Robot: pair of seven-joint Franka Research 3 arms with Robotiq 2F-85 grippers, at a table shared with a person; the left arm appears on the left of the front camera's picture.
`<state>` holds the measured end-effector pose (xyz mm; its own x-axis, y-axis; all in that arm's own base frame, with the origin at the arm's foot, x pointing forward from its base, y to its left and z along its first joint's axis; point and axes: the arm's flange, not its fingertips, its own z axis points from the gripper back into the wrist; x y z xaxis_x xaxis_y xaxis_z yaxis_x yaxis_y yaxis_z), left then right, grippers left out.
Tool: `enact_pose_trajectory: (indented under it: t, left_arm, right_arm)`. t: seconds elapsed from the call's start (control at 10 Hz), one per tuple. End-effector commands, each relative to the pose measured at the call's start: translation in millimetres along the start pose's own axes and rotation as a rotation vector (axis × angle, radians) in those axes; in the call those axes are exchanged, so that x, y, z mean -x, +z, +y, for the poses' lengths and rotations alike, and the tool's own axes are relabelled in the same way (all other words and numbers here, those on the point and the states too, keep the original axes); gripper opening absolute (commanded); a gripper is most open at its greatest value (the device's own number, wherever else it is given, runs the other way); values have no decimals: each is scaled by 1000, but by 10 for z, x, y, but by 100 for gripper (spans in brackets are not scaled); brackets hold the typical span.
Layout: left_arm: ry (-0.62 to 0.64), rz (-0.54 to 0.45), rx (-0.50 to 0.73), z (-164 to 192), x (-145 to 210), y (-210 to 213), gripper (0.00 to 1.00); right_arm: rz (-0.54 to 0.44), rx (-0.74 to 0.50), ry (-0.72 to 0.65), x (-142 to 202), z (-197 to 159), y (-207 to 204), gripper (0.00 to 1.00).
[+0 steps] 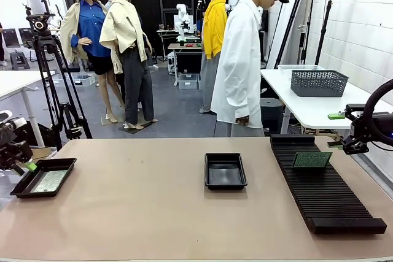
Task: Inspect and transfer BCBs to ESD trays.
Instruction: Pick up the ESD tray and place it on the left side of the table.
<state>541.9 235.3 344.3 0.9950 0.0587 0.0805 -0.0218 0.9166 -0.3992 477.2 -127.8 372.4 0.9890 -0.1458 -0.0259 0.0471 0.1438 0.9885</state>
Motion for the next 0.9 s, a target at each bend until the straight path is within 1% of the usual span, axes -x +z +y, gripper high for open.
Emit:
enact_pose_trajectory:
  t: [0.0,0.5,0.8]
  left_arm:
    - [9,-3,-36,-148,101,152,100]
    - [11,-37,-103,-432,201,441,100]
    - [13,-52,-122,-509,217,482,100]
  right_arm:
    - [-2,0,1,8,6,-10,100]
    - [-2,0,1,8,6,-10,100]
    - [-2,0,1,8,6,-10,100]
